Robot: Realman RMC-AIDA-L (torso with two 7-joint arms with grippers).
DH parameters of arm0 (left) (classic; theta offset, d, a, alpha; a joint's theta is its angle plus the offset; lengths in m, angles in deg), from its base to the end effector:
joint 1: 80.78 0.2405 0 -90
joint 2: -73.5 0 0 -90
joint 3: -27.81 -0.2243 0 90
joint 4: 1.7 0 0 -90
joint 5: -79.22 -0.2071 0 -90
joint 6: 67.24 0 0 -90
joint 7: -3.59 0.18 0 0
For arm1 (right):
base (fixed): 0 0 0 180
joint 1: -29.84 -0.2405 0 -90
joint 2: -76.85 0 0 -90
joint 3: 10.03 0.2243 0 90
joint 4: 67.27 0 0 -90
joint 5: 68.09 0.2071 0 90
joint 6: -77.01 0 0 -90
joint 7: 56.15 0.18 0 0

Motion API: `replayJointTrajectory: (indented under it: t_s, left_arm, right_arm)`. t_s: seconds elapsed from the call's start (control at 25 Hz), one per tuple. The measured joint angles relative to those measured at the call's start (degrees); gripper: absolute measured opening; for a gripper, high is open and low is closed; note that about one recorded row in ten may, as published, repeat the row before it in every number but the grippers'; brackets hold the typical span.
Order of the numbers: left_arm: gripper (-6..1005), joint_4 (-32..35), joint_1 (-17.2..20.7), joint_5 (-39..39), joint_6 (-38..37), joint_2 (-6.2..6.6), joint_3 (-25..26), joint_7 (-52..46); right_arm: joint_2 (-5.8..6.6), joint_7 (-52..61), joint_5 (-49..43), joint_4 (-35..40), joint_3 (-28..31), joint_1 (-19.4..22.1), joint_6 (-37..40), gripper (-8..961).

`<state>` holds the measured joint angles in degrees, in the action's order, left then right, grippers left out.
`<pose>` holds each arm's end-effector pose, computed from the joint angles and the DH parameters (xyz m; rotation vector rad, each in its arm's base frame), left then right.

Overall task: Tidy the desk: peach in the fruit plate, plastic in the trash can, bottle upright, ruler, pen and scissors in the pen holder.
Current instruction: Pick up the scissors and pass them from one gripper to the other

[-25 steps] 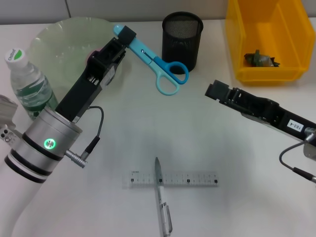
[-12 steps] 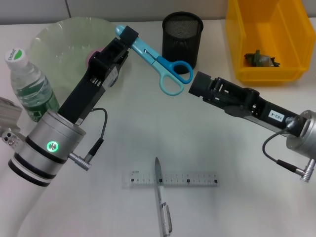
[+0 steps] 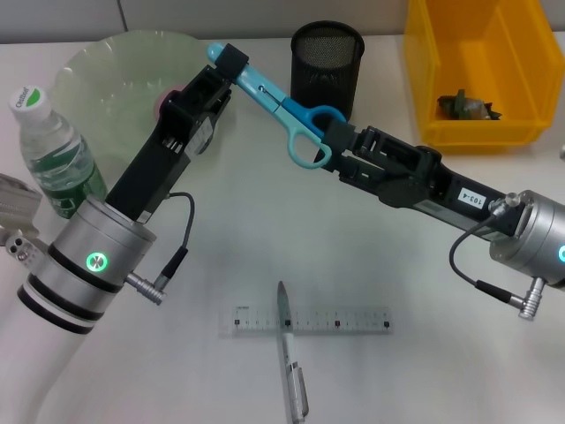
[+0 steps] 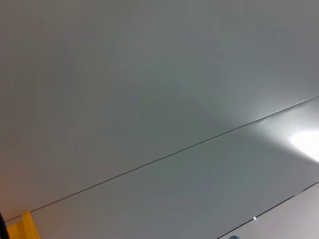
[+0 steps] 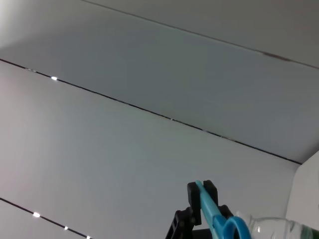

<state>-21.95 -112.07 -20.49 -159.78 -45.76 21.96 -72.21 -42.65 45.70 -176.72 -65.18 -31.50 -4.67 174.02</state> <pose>-0.1642 0.2945 -0.0556 -1.7264 -1.5407 -1.9565 0.1721 0.2872 -0.0567 2.0167 -1.5898 -1.4430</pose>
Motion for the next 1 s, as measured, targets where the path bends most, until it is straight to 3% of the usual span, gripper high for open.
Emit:
replayJointTrajectory:
  t_s: [0.76, 1.0]
  left_arm:
    - [155, -1.05, 0.24, -0.04, 0.23, 0.00, -0.26, 0.13]
    - [160, -1.31, 0.27, -0.04, 0.39, 0.00, -0.22, 0.65]
  right_arm:
    - [-0.05, 1.81, -0.01, -0.90, 0.67, -0.82, -1.57, 725]
    - [-0.08, 2.29, -0.01, -0.97, 0.35, -1.11, -1.92, 545]
